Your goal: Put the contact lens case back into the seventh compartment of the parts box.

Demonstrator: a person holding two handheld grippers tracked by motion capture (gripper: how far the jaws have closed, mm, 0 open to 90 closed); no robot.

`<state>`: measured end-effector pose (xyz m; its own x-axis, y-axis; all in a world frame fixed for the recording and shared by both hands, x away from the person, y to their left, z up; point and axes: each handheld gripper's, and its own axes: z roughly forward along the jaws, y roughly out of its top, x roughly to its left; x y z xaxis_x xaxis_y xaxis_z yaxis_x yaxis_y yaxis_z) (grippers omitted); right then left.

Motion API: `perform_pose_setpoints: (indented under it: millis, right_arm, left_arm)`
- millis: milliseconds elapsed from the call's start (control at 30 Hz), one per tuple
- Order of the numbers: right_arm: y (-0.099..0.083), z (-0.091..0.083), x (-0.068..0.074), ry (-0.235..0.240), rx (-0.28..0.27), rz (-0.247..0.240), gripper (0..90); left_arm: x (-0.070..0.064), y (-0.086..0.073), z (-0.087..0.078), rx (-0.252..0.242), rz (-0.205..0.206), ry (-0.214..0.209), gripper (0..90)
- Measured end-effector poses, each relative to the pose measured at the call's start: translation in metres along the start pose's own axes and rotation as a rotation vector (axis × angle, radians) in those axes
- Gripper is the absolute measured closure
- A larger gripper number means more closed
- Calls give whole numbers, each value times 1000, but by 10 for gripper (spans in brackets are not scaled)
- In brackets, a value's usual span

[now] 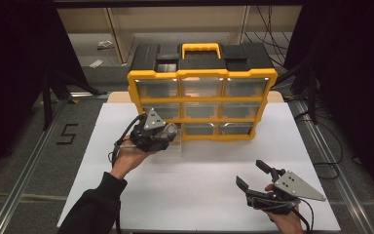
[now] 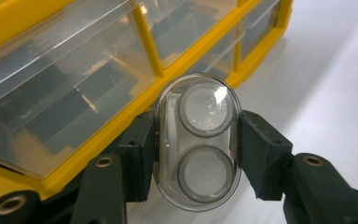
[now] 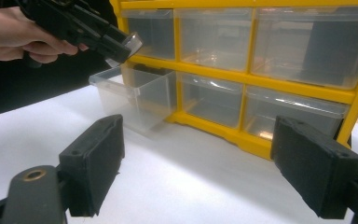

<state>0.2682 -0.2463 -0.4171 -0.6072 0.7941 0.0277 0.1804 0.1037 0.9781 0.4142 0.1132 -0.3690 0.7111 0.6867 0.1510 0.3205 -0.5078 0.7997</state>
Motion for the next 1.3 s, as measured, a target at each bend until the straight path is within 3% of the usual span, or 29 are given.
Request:
perform_pose_setpoints:
  millis: [167,467,1033,1300]
  right_arm:
    - [0,0,1,2,0,1,185]
    - [0,0,1,5,-4,-5,185]
    - [0,0,1,7,-4,-4,185]
    - [0,0,1,8,-5,-5,185]
  left_arm:
    - [7,-2,4,31,-19,22,494]
    - [15,-9,-3,33,-53,38,493]
    - [23,-19,3,98,-49,80,493]
    - [24,-22,7,136,-53,65,493]
